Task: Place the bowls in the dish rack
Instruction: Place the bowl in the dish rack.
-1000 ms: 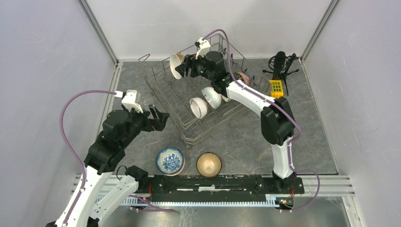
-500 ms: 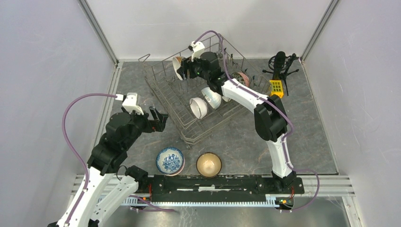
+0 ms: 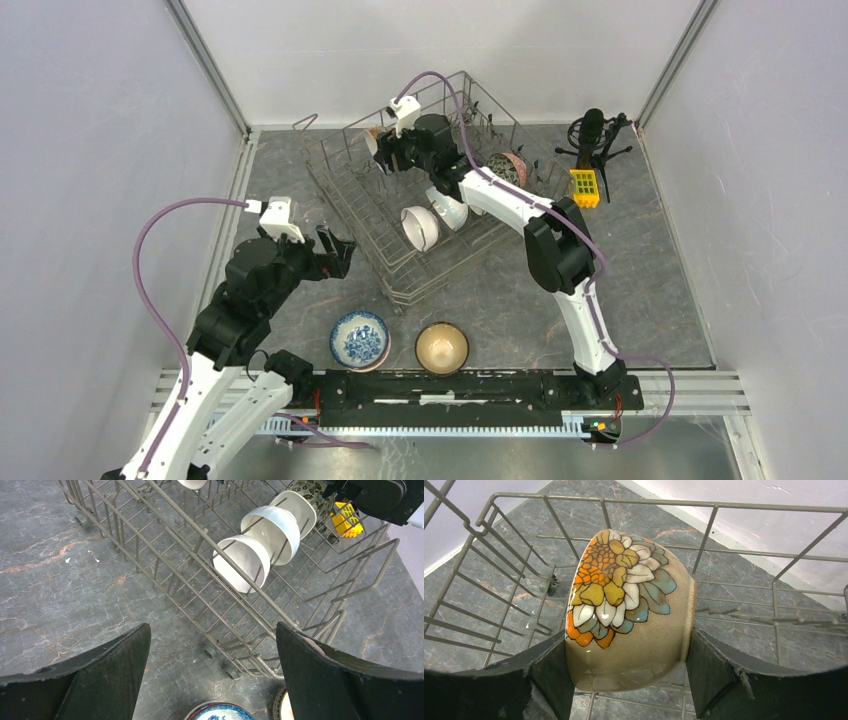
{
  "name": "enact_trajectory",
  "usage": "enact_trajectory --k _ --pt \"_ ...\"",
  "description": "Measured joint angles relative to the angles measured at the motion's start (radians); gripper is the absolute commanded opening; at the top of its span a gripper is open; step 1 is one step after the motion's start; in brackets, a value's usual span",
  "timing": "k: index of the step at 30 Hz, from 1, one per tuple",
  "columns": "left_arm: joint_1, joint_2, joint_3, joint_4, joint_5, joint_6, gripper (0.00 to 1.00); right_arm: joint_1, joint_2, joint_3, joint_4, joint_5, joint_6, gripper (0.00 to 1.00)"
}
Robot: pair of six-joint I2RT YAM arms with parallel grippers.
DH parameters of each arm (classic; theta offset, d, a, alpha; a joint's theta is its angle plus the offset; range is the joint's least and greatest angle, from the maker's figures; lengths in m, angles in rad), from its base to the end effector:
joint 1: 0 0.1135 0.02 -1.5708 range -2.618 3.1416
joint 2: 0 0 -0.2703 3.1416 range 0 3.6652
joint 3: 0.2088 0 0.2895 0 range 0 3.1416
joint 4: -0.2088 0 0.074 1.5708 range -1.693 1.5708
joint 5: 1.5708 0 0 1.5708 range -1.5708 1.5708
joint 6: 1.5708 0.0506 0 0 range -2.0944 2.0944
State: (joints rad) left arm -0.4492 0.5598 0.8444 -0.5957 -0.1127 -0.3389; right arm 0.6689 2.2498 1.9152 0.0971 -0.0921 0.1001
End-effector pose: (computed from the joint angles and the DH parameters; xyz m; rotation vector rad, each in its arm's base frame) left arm 0.1504 -0.0662 0.3561 0.0268 1.9028 -0.4330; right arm 0.4661 0.3744 0.2583 -0.5838 1.7580 0.6254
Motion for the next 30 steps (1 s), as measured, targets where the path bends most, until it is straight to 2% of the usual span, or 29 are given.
enact_trajectory --k 8,17,25,29,30 --pt "0.000 -0.010 0.000 0.000 -0.013 0.002 1.00 0.045 0.000 0.003 -0.027 0.051 -0.134 0.00" --pt "0.000 -0.018 0.000 0.000 -0.015 0.016 1.00 0.110 0.000 0.010 -0.064 0.179 -0.309 0.00" --pt "0.000 -0.024 0.000 0.000 -0.015 0.016 1.00 0.129 0.005 0.029 -0.101 0.215 -0.378 0.00" --pt "0.000 -0.024 -0.001 0.000 -0.015 0.016 1.00 0.134 0.009 0.037 -0.112 0.226 -0.383 0.08" --pt "0.000 -0.024 -0.001 0.000 -0.014 0.016 1.00 0.135 0.011 0.042 -0.116 0.231 -0.383 0.13"
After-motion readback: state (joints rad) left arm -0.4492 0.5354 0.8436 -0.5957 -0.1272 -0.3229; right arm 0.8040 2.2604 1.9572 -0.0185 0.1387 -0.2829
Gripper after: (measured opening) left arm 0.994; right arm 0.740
